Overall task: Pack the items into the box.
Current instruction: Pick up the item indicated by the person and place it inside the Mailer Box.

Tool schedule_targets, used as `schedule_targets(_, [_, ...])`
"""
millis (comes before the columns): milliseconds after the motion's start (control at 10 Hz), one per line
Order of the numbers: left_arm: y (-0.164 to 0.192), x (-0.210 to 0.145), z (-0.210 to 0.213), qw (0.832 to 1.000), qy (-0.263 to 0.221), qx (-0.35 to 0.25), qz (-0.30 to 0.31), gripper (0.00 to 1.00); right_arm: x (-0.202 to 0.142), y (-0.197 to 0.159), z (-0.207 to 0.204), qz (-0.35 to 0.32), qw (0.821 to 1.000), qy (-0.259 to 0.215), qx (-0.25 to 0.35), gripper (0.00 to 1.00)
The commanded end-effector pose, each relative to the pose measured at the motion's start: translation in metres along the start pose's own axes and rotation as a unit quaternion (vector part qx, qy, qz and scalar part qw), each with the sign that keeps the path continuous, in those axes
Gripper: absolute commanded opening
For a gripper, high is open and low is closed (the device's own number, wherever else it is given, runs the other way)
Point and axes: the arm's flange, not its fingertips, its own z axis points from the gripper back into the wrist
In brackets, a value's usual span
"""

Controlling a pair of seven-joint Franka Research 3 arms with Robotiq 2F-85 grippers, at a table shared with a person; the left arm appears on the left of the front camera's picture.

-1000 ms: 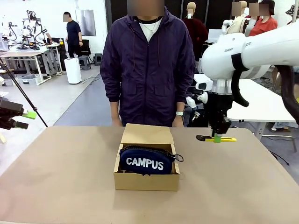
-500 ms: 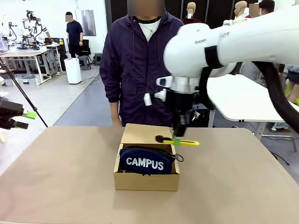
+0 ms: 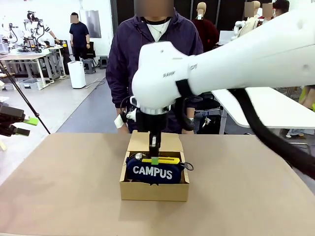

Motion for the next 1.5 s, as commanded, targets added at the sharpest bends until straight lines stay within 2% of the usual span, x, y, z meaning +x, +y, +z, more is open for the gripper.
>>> schedule_targets(0, [-0.001,0.000,0.002,1.000,0.003,-0.002,0.004,1.00,0.016,-0.010,-0.010,-0.033,0.999,-0.013,0.004,0.00])
schedule_targets(300, [-0.001,0.000,0.002,1.000,0.003,-0.002,0.004,1.00,0.026,-0.021,-0.040,-0.030,0.999,0.023,-0.022,0.00])
schedule_targets(600, [-0.001,0.000,0.002,1.000,0.003,-0.002,0.004,1.00,0.025,-0.026,-0.046,-0.021,0.999,0.033,-0.030,0.00])
schedule_targets(700, [-0.001,0.000,0.002,1.000,0.003,-0.002,0.004,1.00,0.026,-0.027,-0.047,-0.017,0.999,0.037,-0.027,0.28])
schedule_targets(800, [-0.001,0.000,0.002,1.000,0.003,-0.002,0.004,1.00,0.026,-0.027,-0.048,-0.009,0.999,0.038,-0.024,0.83])
schedule_targets(900, [-0.001,0.000,0.002,1.000,0.003,-0.002,0.004,1.00,0.025,-0.028,-0.047,-0.003,0.999,0.038,-0.021,1.00])
schedule_targets(1400, [-0.001,0.000,0.002,1.000,0.003,-0.002,0.004,1.00,0.021,-0.027,-0.045,0.005,0.999,0.032,-0.021,1.00])
